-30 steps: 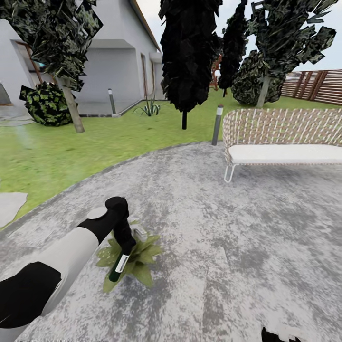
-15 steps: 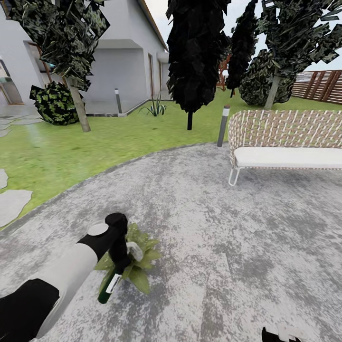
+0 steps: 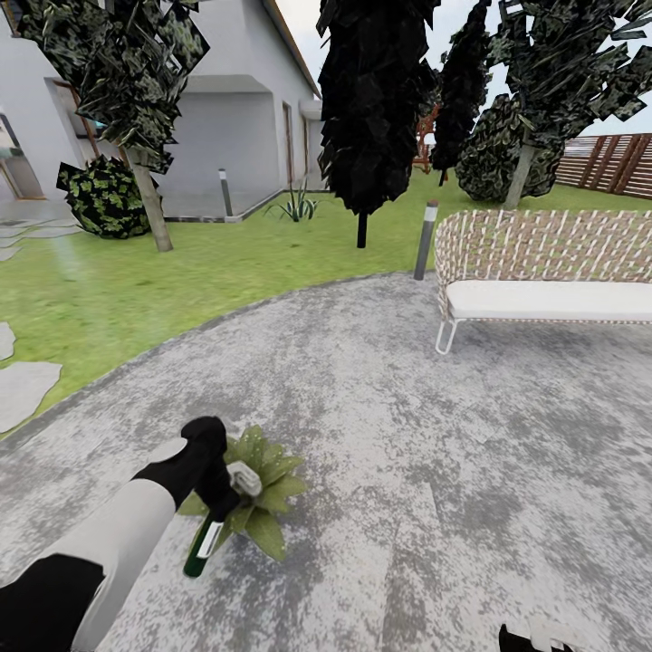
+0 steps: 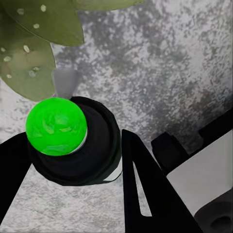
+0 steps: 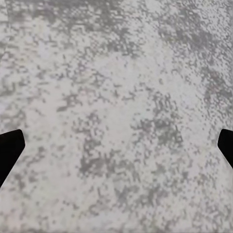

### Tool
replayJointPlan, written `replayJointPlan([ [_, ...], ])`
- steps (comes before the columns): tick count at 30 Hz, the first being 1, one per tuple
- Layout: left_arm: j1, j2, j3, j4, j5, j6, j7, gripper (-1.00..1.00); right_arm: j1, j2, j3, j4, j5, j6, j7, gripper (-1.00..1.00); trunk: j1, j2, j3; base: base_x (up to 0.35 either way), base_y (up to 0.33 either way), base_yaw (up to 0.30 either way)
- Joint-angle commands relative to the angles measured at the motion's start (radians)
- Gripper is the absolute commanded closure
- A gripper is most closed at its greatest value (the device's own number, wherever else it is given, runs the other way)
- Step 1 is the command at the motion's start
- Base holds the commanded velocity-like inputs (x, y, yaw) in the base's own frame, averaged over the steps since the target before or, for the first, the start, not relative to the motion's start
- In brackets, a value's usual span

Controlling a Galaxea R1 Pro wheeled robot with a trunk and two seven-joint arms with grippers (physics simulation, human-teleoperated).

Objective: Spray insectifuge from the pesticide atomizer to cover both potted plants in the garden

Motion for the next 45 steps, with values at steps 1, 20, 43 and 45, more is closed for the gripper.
replayJointPlan([
  [1,-0.002,-0.001,0.0,-0.002,-0.006,0.01,-0.007,1.0,-0.001,0.0,-0.007,0.002,0.011,-0.003,-0.004,-1.0,0.0,0.0,-0.001,0.0,0.0,0.0],
  [20,0.006,-0.001,-0.001,-0.002,-0.018,0.014,-0.001,1.0,-0.001,0.0,-0.007,0.002,0.011,-0.003,-0.004,-1.0,0.0,0.0,-0.001,0.153,-0.065,0.073],
  [43,0.038,-0.075,-0.033,-0.019,-0.094,0.034,0.0,1.0,-0.001,-0.002,-0.007,0.002,0.012,-0.003,-0.004,-1.0,0.0,0.0,-0.001,0.001,0.0,0.006],
  [45,0.037,-0.051,-0.029,-0.049,-0.096,0.035,-0.005,1.0,-0.001,-0.002,-0.007,0.002,0.012,-0.003,-0.004,-1.0,0.0,0.0,-0.001,0.0,0.0,0.0],
])
